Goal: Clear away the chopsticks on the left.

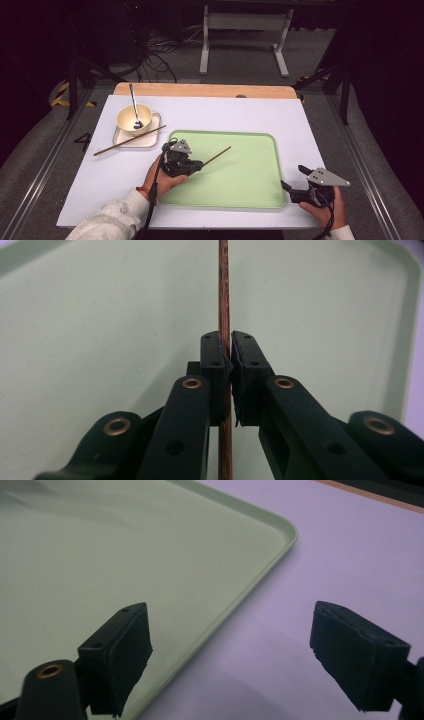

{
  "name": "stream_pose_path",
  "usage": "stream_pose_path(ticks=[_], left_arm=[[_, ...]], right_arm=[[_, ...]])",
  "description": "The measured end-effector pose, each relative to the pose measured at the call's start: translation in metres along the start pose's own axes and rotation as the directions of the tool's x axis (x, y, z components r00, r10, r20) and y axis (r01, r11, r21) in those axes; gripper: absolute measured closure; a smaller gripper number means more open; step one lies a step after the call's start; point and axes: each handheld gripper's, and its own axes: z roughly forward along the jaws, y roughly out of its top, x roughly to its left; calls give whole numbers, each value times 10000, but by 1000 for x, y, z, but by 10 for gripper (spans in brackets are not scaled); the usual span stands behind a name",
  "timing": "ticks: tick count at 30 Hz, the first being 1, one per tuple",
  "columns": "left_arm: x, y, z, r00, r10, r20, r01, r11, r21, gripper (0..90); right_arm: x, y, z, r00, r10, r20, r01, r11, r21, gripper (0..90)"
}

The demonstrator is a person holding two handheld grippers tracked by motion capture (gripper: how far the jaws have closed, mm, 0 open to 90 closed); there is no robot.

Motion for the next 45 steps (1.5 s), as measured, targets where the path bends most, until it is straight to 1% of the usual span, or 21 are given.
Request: stream_pose_path(ticks=[5, 6, 8, 9, 11, 12, 14, 16, 17, 20, 22, 26, 27, 32, 34, 35, 36, 37, 38, 42, 45], left_arm=[[5, -4, 4, 9996, -201, -180, 204, 9996, 187, 849], [6, -6, 5, 9994, -305, -151, 308, 9993, 219, 849], [8, -7, 7, 9995, -233, -190, 240, 9990, 369, 847], [8, -7, 9, 9993, -356, -116, 360, 9985, 411, 844], [9, -6, 8, 9997, -180, -152, 186, 9988, 449, 838], [10, -6, 9, 9994, -121, -316, 137, 9988, 480, 826], [12, -5, 9, 9995, -170, -253, 185, 9981, 582, 802], [12, -5, 9, 9993, -103, -371, 123, 9984, 549, 802], [13, -4, 7, 9990, 180, -417, -155, 9981, 597, 831], [11, -1, 5, 9958, 735, -538, -706, 9960, 545, 900], [10, 1, 3, 9944, 876, -595, -848, 9953, 478, 900], [7, 4, 2, 9901, 1347, -402, -1339, 9907, 230, 900], [7, 4, 2, 9901, 1347, -402, -1339, 9907, 230, 900], [1, 12, 8, 9791, 2031, -70, -2030, 9791, 138, 900], [-1, 15, 12, 9744, 2246, -102, -2242, 9741, 301, 900], [-1, 16, 14, 9718, 2357, -11, -2355, 9714, 303, 900], [-1, 16, 17, 9708, 2400, -33, -2397, 9701, 381, 900], [-1, 17, 19, 9675, 2528, -60, -2522, 9665, 485, 900], [-1, 18, 21, 9684, 2495, 43, -2493, 9670, 521, 900], [0, 19, 29, 9686, 2486, 26, -2481, 9661, 709, 900], [2, 20, 35, 9669, 2549, -84, -2532, 9634, 881, 900]], right_arm=[[0, 0, 0, 10000, -32, 10, 32, 10000, 23, 170], [0, 0, 0, 10000, -61, 7, 61, 10000, 31, 170], [0, 0, 1, 10000, -77, -6, 77, 10000, 45, 172], [0, 0, 1, 10000, -85, -9, 85, 9999, 64, 173], [0, 0, 1, 10000, -73, -16, 73, 9999, 84, 175], [0, 0, 1, 10000, -75, -32, 75, 9999, 72, 175], [1, 0, 1, 9999, -106, -41, 106, 9999, 62, 174], [1, 1, 1, 9999, -131, -34, 132, 9999, 58, 173], [1, 0, 1, 9999, -137, -48, 137, 9999, 70, 175], [0, 0, 1, 9999, -127, -57, 127, 9999, 66, 177], [0, 0, 0, 9999, -125, -44, 125, 9999, 68, 179], [1, 0, 0, 9999, -145, -42, 146, 9999, 64, 180], [1, 0, 0, 9999, -145, -42, 146, 9999, 64, 180], [1, 1, 1, 9999, -158, -41, 159, 9998, 79, 180], [1, 1, 1, 9999, -165, -21, 165, 9998, 100, 180], [1, 1, 1, 9999, -157, -15, 157, 9998, 103, 181], [1, 0, 1, 9999, -146, -11, 146, 9998, 99, 180], [1, 0, 1, 9999, -127, -8, 127, 9999, 98, 180], [1, 1, 1, 9999, -124, 4, 124, 9999, 90, 181], [1, 1, 2, 9999, -160, -6, 160, 9998, 108, 180], [1, 1, 2, 9999, -172, 3, 172, 9998, 124, 180]])
